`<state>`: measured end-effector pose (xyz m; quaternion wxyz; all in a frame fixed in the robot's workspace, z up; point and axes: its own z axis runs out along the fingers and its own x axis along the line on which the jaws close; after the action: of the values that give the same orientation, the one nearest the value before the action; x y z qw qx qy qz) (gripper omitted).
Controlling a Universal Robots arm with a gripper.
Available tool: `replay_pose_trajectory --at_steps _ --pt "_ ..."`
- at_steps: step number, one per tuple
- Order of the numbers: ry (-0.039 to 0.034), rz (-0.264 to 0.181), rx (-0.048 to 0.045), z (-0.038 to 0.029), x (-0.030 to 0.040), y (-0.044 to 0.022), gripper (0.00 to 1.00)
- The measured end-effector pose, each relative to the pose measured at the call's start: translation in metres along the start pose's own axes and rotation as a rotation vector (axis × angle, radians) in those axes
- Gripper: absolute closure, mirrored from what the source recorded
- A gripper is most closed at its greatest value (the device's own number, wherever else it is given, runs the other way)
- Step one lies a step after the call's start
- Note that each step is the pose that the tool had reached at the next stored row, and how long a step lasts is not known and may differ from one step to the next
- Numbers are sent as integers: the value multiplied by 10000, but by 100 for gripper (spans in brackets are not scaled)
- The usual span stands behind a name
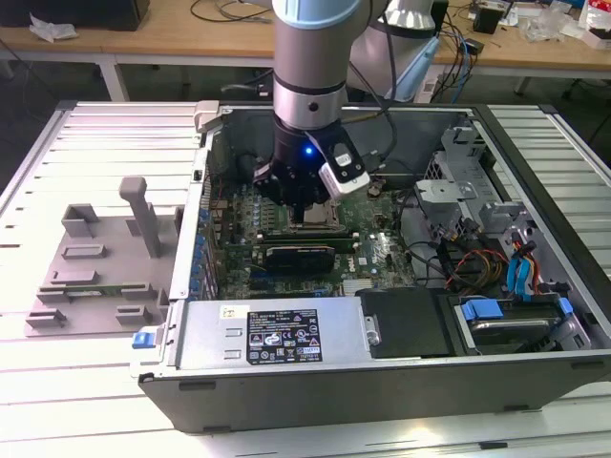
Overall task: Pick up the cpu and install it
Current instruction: 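Install the second cpu locking lever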
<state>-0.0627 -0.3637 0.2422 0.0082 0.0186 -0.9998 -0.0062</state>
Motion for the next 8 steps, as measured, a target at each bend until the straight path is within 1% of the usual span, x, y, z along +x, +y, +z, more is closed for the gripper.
replay_pose_trajectory --at_steps 2,3,4,5,6,8 --pt "66 2 -17 22 -8 -8 89" --pt "88 2 -25 32 -8 -8 89" --pt "91 1 -62 38 -8 -9 89" --pt "86 -1 -156 52 -9 -8 89" --pt "84 1 -180 75 -8 -9 89" --pt "85 -1 -180 101 -10 -9 89"
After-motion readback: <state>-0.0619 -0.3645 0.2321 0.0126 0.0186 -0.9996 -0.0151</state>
